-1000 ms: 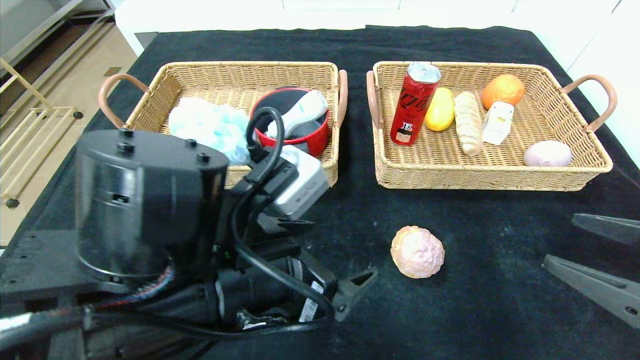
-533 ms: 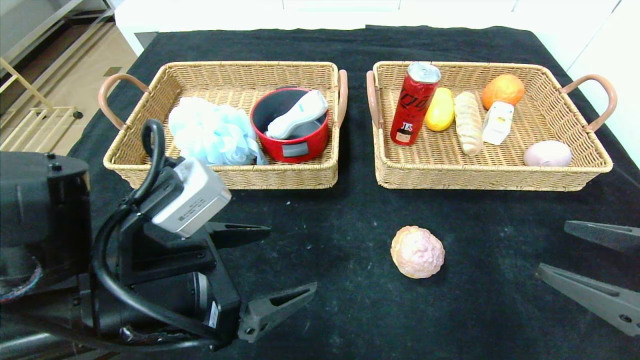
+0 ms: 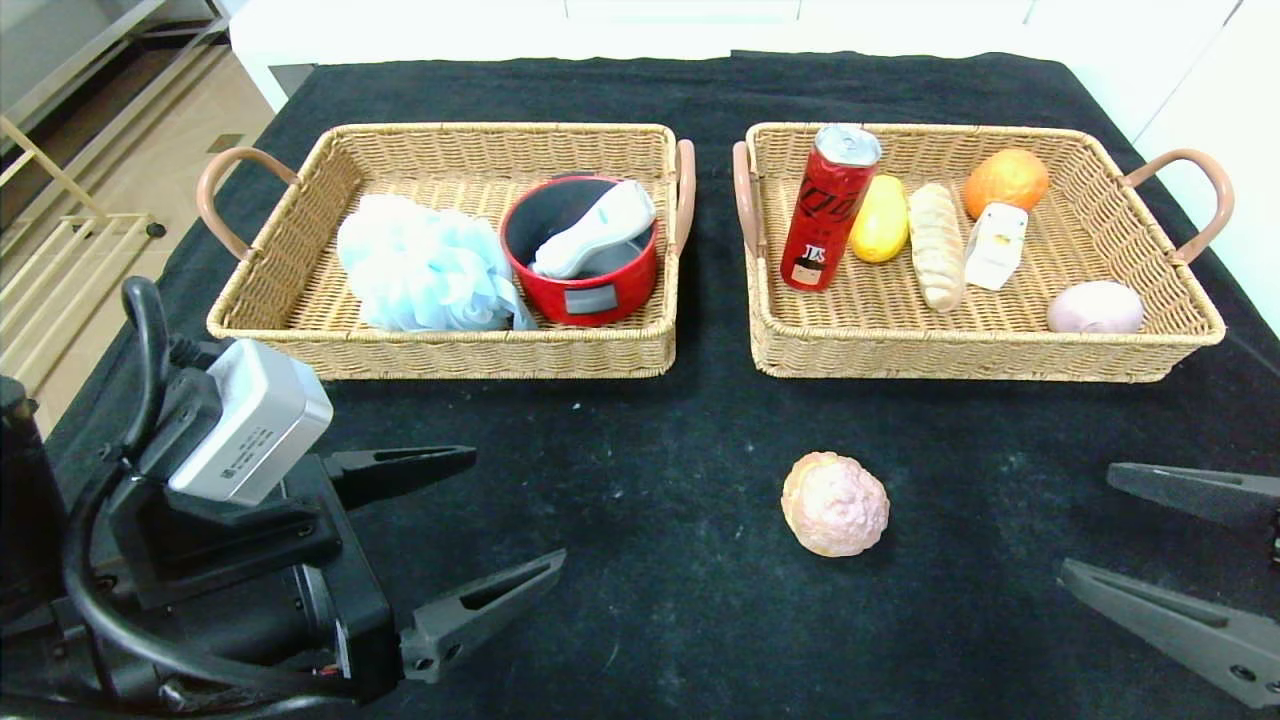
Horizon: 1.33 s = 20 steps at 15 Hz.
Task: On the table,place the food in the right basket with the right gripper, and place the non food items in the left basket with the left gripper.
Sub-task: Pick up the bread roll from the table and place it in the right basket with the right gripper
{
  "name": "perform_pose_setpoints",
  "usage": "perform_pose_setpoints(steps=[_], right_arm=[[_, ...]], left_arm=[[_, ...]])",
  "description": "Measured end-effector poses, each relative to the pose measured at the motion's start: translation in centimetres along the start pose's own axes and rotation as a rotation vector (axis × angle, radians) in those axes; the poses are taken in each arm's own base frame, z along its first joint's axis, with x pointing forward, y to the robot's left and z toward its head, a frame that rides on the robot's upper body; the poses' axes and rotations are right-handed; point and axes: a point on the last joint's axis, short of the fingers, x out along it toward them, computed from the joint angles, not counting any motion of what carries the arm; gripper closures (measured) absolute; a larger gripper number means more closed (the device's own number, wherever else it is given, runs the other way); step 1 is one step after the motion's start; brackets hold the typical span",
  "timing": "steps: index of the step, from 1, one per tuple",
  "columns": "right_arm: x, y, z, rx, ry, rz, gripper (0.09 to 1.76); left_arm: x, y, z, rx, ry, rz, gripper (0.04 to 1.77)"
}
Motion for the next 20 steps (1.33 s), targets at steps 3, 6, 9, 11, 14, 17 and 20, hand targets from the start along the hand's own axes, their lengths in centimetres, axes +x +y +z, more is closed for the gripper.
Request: perform_pose_setpoints(steps=[3,6,9,11,14,17,20], right_arm=[[0.1,0.5,0.7,0.028,0.104,-0.069,0.14],[0.7,2.0,3.3,0.057,0.211,-0.202,0.14],[3.6,3.4,5.2,0.09,0.248,-0.329,0.14],[6.0,4.5,5.7,0.124,0.286,-0.381,0.14],[8.9,6.3,6.1,0.226,0.361,-0.452,0.14],[11.2,7.8,6.0,0.286,0.408,-0.529,0.14],[13.0,8.8,5.8,0.304,0.416,-0.544,0.14]], left_arm=[[-0.3,0.1,0.2,-0.003,-0.012,0.011,0.09],[-0.4,0.5,0.1,-0.007,-0.012,0.028,0.09],[-0.3,0.9,0.0,-0.012,-0.008,0.048,0.09],[-0.3,1.0,0.0,-0.013,-0.006,0.055,0.09],[-0.4,1.2,0.0,-0.014,-0.008,0.067,0.09],[-0.4,1.3,0.0,-0.014,-0.009,0.071,0.09],[-0.4,1.3,0.0,-0.014,-0.007,0.071,0.09]])
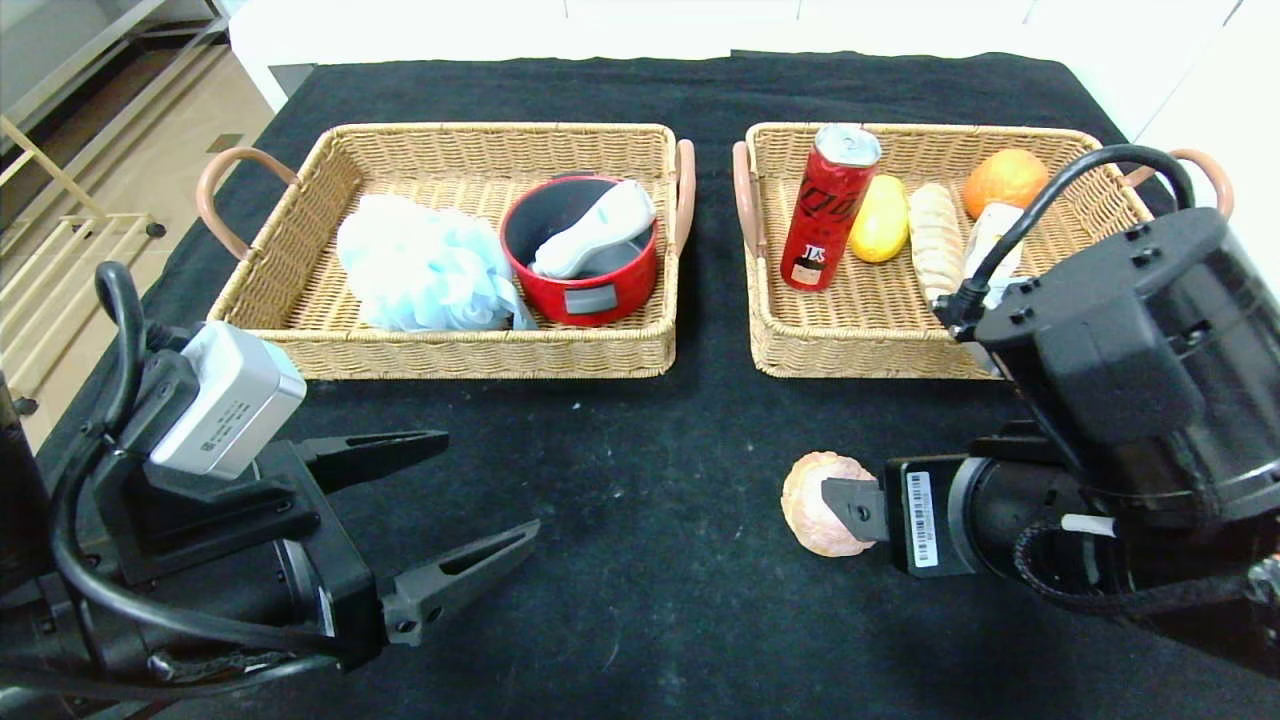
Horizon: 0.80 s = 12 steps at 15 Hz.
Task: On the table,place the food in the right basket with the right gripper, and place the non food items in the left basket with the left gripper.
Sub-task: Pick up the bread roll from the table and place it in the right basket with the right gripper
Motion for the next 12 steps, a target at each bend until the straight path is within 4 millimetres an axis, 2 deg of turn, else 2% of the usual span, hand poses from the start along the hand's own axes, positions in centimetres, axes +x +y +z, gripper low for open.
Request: perform_pose_setpoints(steps=[7,12], right_arm=[[2.8,2.3,0.2,0.091,-0.013,-0.069,0.14],[4.7,2.6,0.0,0.089,0.009,-0.104,0.14]], left_arm=[[0.1,0.0,-0.1,-0.001,0.006,-0.001,0.09],[0.1,0.0,-0.3,-0.003,0.015,-0.002,0.09]])
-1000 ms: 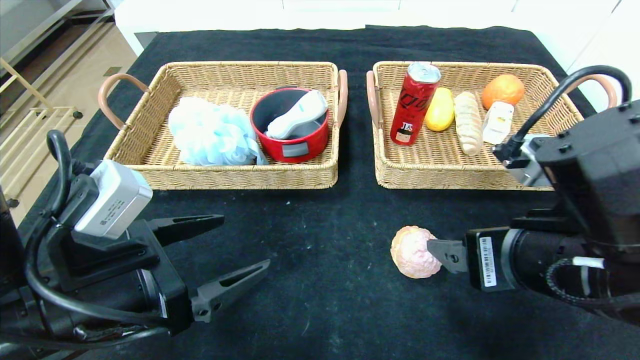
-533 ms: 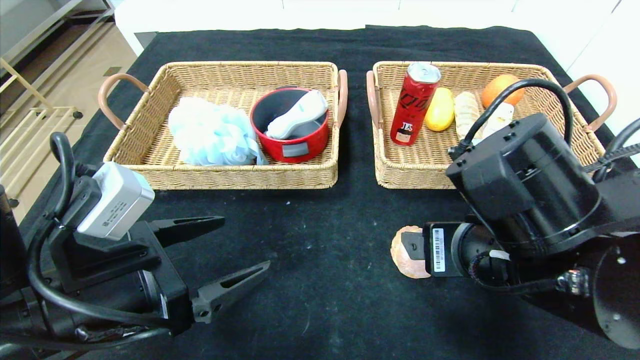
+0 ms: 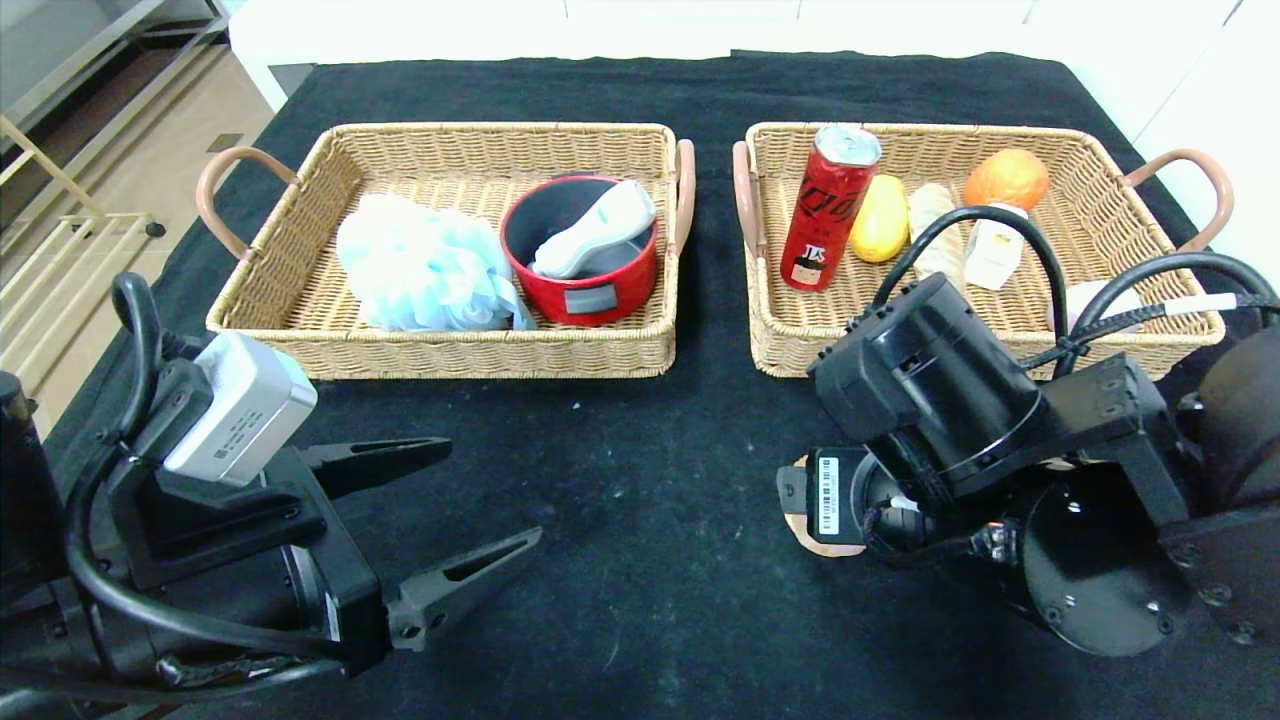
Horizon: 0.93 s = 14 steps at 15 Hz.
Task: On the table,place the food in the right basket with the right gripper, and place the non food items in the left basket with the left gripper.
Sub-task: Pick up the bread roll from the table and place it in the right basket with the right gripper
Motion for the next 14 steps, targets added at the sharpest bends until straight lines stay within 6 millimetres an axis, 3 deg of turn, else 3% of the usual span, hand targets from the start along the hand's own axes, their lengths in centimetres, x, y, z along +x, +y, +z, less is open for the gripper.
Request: perform_pose_setpoints(steps=[14], right_arm=[[2.7,0.5,-0.7,0.013,0.054,-0.026,0.14]], left_arm=[[0.1,0.4,-0.2,-0.006,0.009,0.018,0.09]])
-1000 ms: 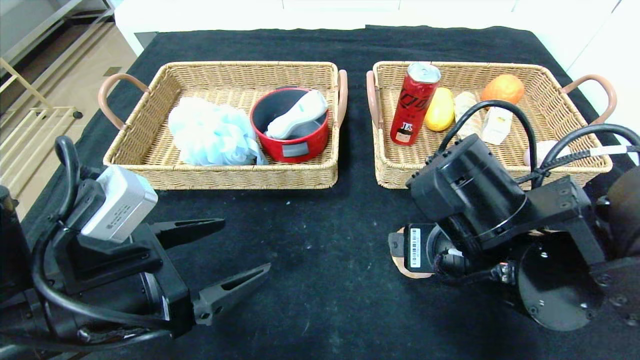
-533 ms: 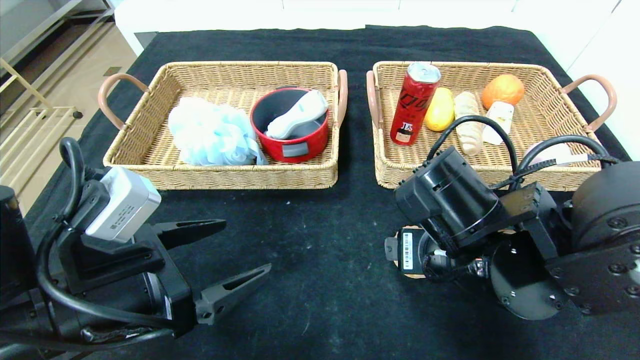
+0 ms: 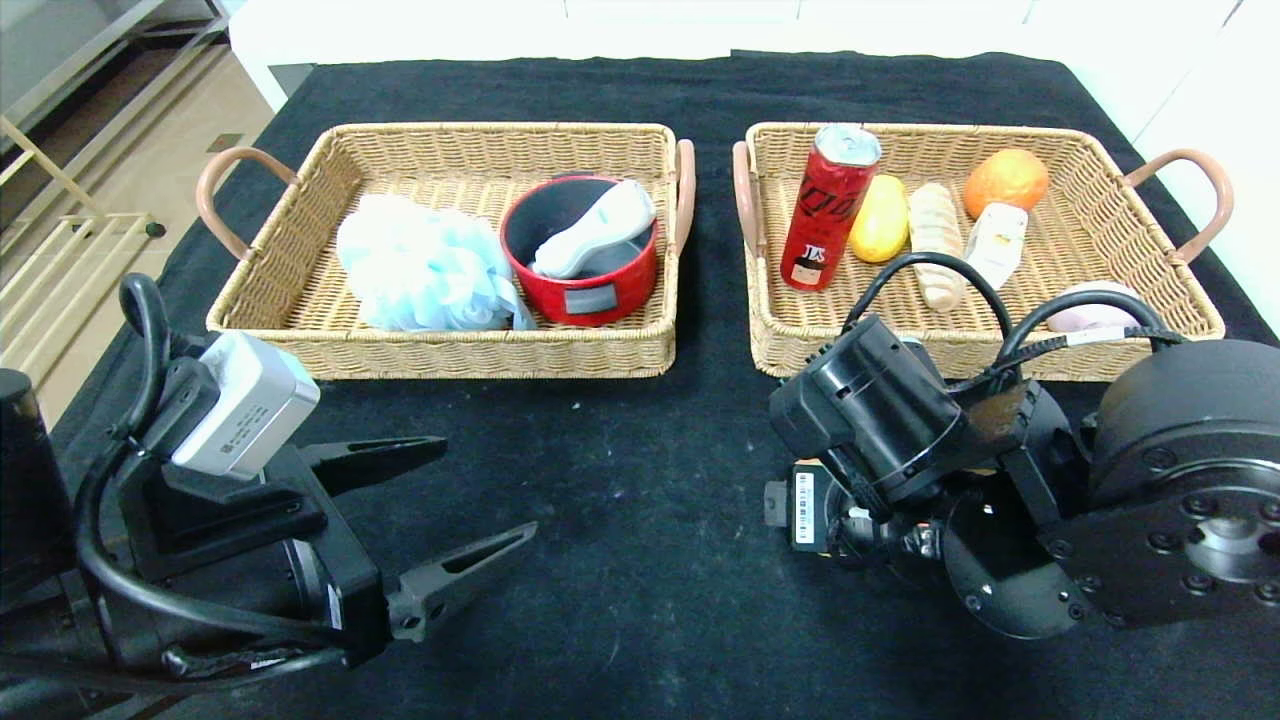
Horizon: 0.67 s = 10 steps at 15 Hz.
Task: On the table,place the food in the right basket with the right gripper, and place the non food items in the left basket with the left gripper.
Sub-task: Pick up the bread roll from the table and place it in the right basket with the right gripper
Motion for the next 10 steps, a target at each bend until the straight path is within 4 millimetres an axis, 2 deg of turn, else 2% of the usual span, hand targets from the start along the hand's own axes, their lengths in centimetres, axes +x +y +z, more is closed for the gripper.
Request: perform_pose_setpoints(steps=[6,8,10], right_arm=[[0.55,0.2,-0.27,-0.006,0.007,-0.01,0.14],[0.81,0.31,-0.46,-0.008,0.013,-0.013,0.52],[1.06,0.39,-0.6,-0.012,0.019,-0.015,0.74]], left_arm=[[-0.01,-0.01,-0.06,0.001,0.002,0.0,0.09],[-0.01,-0.01,-0.06,0.0,0.002,-0.001,0.09],[-0.01,-0.01,-0.06,0.0,0.002,-0.001,0.09]])
